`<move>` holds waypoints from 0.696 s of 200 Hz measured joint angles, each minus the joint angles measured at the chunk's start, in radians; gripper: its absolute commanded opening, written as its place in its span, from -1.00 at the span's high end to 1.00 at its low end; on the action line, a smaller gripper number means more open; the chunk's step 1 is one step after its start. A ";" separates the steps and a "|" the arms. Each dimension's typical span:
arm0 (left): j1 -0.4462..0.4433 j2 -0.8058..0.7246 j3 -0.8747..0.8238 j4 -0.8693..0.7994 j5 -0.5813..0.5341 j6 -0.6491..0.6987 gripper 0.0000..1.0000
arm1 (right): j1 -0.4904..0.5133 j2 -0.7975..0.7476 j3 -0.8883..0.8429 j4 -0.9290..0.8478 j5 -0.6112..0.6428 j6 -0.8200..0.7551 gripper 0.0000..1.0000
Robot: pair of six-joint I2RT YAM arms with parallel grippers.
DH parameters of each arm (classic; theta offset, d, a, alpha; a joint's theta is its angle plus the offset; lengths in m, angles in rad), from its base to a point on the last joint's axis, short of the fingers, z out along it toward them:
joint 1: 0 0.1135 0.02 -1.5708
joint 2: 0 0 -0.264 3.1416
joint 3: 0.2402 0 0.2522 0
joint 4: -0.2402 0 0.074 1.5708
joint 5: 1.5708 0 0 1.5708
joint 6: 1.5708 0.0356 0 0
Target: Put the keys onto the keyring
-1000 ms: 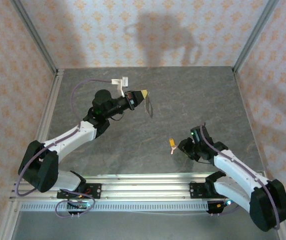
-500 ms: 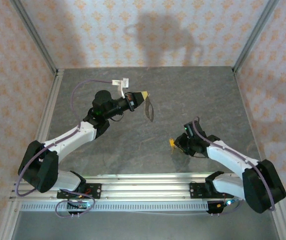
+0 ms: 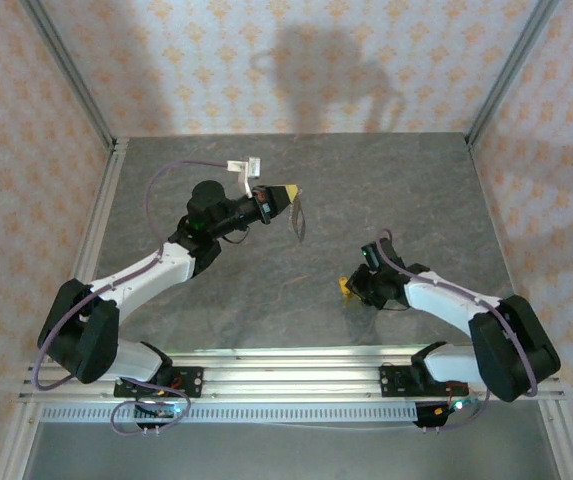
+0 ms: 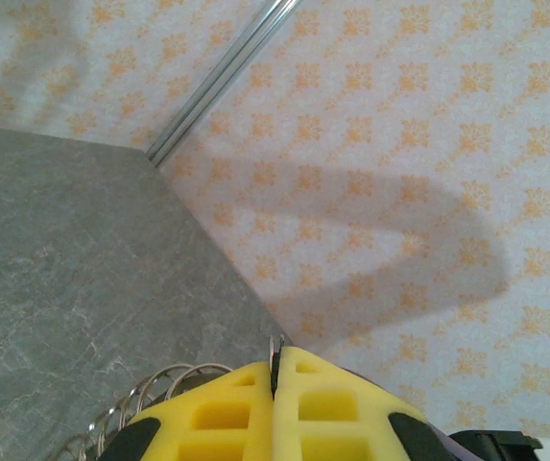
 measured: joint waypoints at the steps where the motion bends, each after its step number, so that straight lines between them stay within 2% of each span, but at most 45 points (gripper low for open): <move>1: 0.000 0.000 0.000 0.000 0.000 0.000 1.00 | 0.000 0.000 0.000 0.000 0.000 0.000 0.56; 39: 0.000 0.003 0.000 0.002 0.004 0.000 1.00 | 0.000 0.017 0.006 0.008 0.000 -0.003 0.67; 73: 0.000 0.018 0.000 0.002 0.004 0.000 1.00 | 0.001 0.032 0.017 0.020 -0.001 -0.007 1.00; 117: 0.000 0.020 0.012 -0.013 0.005 0.011 1.00 | 0.001 0.031 0.042 0.018 0.003 -0.023 1.00; 139: -0.007 0.019 0.048 -0.096 -0.003 0.061 1.00 | 0.001 0.014 0.072 0.009 0.015 -0.045 1.00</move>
